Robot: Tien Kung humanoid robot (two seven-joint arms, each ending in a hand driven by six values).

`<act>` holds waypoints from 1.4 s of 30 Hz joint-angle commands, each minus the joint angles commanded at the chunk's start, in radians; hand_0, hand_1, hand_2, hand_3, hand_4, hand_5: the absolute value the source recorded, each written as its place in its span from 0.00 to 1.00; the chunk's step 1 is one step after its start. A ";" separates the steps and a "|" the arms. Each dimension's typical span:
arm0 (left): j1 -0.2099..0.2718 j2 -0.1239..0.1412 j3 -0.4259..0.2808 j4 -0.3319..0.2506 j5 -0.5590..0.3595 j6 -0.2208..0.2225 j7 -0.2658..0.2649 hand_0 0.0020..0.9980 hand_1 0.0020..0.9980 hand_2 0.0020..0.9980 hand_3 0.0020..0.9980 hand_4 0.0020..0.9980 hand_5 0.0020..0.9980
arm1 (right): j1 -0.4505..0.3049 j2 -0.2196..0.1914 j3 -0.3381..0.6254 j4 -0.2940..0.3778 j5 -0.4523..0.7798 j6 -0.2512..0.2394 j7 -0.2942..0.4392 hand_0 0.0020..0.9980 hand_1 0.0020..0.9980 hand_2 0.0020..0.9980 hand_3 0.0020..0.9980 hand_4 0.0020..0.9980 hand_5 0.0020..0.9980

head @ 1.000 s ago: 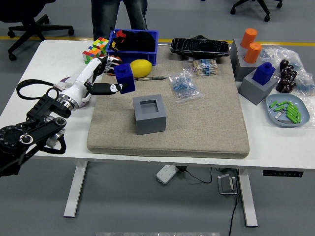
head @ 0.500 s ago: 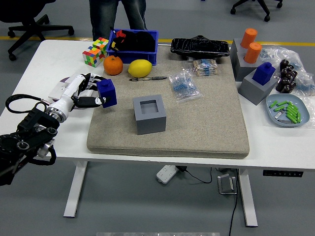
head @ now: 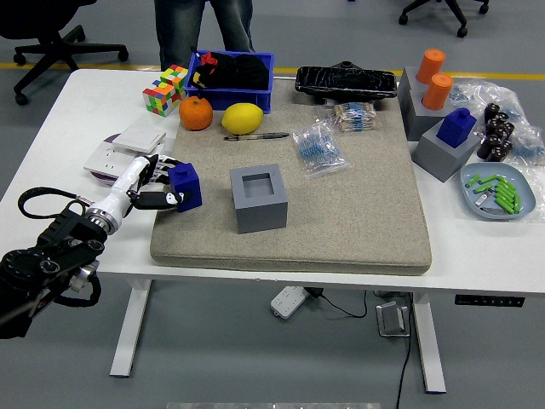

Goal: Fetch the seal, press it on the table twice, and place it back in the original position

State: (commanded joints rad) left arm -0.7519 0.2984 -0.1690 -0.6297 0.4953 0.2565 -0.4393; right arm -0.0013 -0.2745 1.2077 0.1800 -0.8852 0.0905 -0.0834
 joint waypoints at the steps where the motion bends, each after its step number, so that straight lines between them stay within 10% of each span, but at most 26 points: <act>1: 0.000 0.000 0.001 0.002 -0.002 0.000 0.000 0.64 0.51 0.47 0.58 0.70 0.00 | 0.000 0.000 -0.001 0.000 0.001 0.000 0.000 0.73 0.68 0.65 0.62 0.72 0.52; 28: -0.008 0.015 0.001 -0.002 0.008 -0.001 0.001 0.64 0.51 0.47 0.58 0.71 0.00 | 0.004 -0.004 -0.014 0.000 0.006 -0.001 -0.001 0.73 0.68 0.65 0.62 0.73 0.52; 42: -0.056 0.094 -0.108 -0.143 0.151 0.002 0.016 0.64 0.52 0.47 0.58 0.72 0.00 | -0.003 -0.004 -0.006 0.000 0.002 -0.002 -0.001 0.73 0.68 0.65 0.62 0.72 0.52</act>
State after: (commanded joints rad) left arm -0.8084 0.3922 -0.2770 -0.7730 0.6463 0.2581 -0.4231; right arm -0.0041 -0.2788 1.2012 0.1800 -0.8827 0.0889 -0.0840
